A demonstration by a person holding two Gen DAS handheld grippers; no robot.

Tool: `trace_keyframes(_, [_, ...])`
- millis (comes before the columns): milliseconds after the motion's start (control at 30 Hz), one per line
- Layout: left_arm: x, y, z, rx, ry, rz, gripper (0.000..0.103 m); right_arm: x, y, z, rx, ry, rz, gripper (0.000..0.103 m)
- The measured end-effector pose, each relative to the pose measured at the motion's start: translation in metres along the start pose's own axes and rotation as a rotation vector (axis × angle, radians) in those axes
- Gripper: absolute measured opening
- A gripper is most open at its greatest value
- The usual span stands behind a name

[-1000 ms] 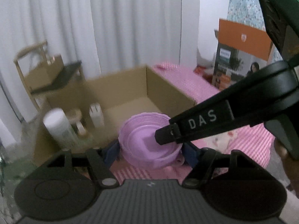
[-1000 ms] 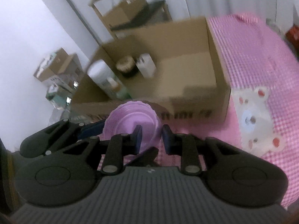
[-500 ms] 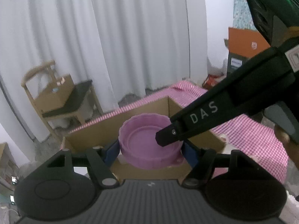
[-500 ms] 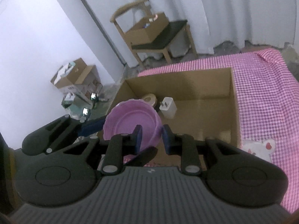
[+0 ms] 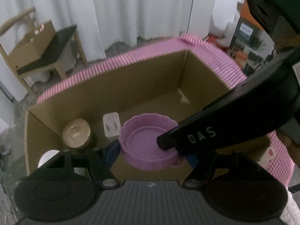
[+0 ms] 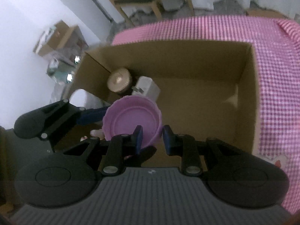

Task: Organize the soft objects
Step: 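Carry the purple bowl into the box and release it beside the adapter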

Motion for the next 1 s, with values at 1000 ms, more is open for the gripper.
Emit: trace_keyframes(1000, [0.007,0.011,0.077,-0.325,-0.025,0.025,0.074,0.037,-0.013,0.094,-0.274,0.008,0.055,0.025])
Point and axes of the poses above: each gripper's, at about its wrist camera, not at the fingertips, and z roughly the way its jaws point, x to its right, y to its underside, the point moved 6 cm from there along z, roughly the way its jaws point, and after that the axes turned 14 degrees about -y, right-handed, at the moved point
